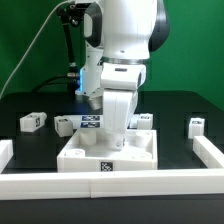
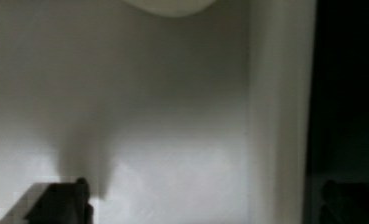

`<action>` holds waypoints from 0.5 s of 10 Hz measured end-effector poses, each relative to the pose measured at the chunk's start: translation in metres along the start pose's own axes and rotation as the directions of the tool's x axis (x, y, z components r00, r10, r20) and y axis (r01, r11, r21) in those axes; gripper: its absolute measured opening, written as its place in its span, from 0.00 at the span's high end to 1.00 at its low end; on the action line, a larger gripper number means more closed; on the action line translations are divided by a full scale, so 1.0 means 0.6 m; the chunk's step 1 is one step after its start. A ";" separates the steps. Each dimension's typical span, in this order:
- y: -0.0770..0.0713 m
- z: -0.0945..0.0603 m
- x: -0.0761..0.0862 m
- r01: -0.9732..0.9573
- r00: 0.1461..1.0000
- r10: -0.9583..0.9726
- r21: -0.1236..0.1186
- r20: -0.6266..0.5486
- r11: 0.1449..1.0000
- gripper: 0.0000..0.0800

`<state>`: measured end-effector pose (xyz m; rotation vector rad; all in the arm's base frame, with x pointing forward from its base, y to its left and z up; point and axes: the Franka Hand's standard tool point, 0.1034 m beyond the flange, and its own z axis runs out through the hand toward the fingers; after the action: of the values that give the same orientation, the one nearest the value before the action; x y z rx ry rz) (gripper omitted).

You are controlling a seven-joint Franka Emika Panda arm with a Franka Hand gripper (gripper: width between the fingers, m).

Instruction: Assemble one leg

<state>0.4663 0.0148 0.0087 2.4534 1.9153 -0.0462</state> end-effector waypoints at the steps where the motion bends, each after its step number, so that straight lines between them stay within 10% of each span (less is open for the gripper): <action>1: -0.001 -0.002 0.005 0.000 1.000 0.000 -0.002 0.000 1.000 0.19; 5: -0.001 -0.001 0.006 0.002 1.000 -0.002 -0.001 0.000 1.000 0.74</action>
Offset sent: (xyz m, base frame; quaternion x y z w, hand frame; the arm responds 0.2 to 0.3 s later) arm 0.0000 0.0000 0.0000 0.0000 0.0000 0.0000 1.0000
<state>0.4665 0.0184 0.0092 2.4505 1.9175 -0.0450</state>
